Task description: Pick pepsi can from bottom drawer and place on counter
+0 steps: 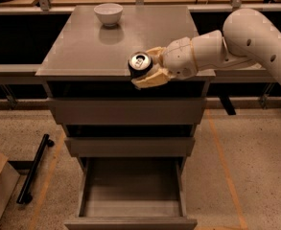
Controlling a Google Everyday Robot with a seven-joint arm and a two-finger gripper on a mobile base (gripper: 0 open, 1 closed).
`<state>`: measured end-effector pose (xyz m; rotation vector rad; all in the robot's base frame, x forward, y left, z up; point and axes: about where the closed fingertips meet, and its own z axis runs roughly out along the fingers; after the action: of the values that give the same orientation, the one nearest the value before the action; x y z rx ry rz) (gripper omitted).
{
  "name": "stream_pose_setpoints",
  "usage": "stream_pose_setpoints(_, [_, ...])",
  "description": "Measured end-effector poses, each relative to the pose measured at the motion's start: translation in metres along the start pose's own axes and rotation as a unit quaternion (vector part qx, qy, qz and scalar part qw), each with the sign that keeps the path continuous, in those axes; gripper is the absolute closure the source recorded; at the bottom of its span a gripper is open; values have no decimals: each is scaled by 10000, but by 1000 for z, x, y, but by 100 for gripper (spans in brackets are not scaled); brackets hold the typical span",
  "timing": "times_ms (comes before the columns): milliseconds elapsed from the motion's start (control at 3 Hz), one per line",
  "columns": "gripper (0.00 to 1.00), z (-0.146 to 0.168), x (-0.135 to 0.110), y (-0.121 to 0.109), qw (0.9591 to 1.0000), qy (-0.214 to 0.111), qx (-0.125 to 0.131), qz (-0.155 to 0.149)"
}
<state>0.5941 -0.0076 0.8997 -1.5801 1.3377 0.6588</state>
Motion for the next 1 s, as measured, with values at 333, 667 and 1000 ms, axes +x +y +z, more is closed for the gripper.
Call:
stream_pose_setpoints(333, [100, 0, 0, 0, 10000, 0, -1, 0])
stream_pose_setpoints(667, [100, 5, 1, -14, 9999, -16, 129, 101])
stream_pose_setpoints(1000, [100, 9, 1, -40, 9994, -46, 294, 147])
